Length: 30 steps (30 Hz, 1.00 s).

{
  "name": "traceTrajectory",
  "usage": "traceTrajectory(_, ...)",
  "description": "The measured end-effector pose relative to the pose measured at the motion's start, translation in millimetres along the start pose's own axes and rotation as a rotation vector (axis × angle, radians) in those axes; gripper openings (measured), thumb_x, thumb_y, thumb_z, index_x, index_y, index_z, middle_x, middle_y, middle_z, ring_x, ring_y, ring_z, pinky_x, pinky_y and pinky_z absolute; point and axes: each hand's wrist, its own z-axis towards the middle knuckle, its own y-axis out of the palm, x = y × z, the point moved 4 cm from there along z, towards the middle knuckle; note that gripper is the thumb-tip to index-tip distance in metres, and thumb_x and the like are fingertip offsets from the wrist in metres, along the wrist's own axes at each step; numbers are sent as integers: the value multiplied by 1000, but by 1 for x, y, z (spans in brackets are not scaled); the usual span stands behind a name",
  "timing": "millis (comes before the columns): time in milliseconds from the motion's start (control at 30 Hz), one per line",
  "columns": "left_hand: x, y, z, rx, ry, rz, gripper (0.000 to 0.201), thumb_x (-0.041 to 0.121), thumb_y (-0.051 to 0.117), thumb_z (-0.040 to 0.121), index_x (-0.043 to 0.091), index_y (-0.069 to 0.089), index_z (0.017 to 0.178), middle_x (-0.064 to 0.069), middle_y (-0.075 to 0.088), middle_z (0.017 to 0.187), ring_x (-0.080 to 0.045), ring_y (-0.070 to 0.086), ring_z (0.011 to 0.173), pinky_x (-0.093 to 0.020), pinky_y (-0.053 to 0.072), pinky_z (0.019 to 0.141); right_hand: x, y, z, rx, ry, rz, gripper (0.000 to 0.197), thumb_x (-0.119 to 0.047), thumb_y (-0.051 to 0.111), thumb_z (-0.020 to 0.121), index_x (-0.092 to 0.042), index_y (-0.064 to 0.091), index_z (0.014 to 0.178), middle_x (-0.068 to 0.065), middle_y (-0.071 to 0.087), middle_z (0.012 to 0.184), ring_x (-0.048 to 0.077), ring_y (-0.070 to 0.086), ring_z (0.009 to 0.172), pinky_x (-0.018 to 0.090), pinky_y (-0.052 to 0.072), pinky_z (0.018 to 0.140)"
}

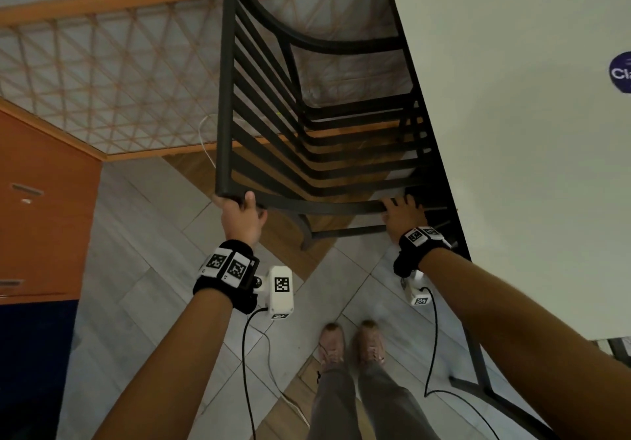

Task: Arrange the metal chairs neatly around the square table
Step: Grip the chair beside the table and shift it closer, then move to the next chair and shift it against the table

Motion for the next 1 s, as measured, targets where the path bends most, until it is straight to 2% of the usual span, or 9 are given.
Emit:
traceTrajectory(100,-6,-3,6,0,26,36,49,18,48,97,16,28,142,-16,51,137,-31,65,109,-40,55,92,-5,-2,-10,2,-14,79,48,-28,48,91,-16,35,136,15,36,145,36,29,133,54,39,102)
traceTrajectory(200,-10,-5,13,17,31,79,53,24,52,95,16,31,143,-12,55,134,-25,70,92,-32,57,78,-8,-5,-22,-14,-19,205,48,-26,49,91,-15,36,137,14,34,146,34,35,131,48,40,104)
traceTrajectory(300,-16,-7,23,-12,29,103,60,29,53,93,17,28,146,-14,54,139,-22,72,88,-26,57,69,-16,-5,-39,-25,-31,280,47,-26,49,92,-18,37,137,11,29,152,35,39,130,44,39,106)
traceTrajectory(400,-14,-6,21,-27,15,112,61,27,51,95,14,24,148,-16,51,142,-23,71,85,-31,55,77,-26,-8,-65,-36,-40,301,48,-30,48,92,-19,37,137,11,28,153,36,42,130,44,38,106)
traceTrajectory(533,-6,-9,-2,-15,-50,113,53,25,50,96,10,31,143,-16,53,138,-25,66,96,-38,54,82,-39,-23,-112,-45,-113,319,45,-31,48,93,-15,39,134,13,35,147,37,45,126,47,40,104)
traceTrajectory(633,-4,-4,-45,-88,-106,173,56,18,57,92,5,36,143,-18,56,134,-29,60,108,-42,52,90,-45,-47,-151,0,-171,354,44,-31,48,94,-15,40,133,11,37,146,32,46,126,42,40,105)
traceTrajectory(733,-5,22,-114,-308,-111,159,55,6,56,90,9,37,141,-17,54,130,-30,54,120,-46,45,102,-36,-76,-193,59,-221,434,39,-32,50,94,-17,45,128,8,47,138,27,53,117,39,43,100)
traceTrajectory(900,-8,74,-223,-547,-48,123,36,5,60,87,11,50,122,-16,64,111,-25,62,105,-36,50,87,30,-125,-273,250,-230,541,29,-29,54,92,-19,55,118,3,57,123,18,58,94,29,44,87)
traceTrajectory(1000,-20,116,-289,-683,-24,130,26,4,59,87,11,52,111,-19,67,112,-29,63,104,-40,47,88,98,-139,-326,332,-142,533,26,-33,53,91,-25,56,116,1,57,127,19,56,110,35,44,96)
